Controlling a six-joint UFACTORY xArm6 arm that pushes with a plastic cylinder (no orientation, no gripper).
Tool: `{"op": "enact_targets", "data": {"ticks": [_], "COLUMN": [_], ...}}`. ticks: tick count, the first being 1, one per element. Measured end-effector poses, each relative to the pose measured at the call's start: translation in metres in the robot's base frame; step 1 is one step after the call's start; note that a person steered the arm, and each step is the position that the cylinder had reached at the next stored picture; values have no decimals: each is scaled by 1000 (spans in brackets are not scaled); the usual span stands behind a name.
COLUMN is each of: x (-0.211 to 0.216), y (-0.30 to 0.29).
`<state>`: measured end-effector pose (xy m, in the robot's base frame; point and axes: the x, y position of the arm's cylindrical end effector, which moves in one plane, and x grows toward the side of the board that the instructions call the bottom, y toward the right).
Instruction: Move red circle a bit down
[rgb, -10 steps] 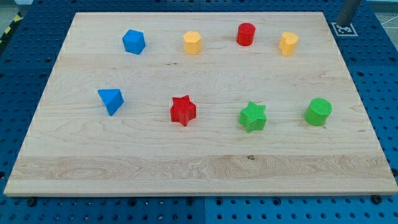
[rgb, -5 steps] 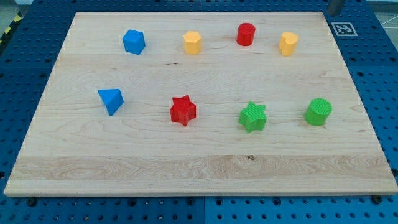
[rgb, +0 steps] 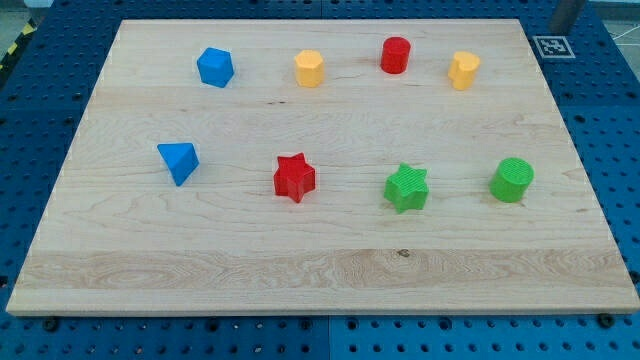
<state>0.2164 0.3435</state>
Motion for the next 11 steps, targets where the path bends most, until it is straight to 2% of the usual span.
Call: {"op": "enact_targets", "data": {"ticks": [2, 3, 4, 5, 6, 7, 8, 9, 11], "x": [43, 27, -25, -24, -24, -24, -9, 22, -21], "y": [-109, -134, -141, -144, -112, -4, -1, -53, -206]}}
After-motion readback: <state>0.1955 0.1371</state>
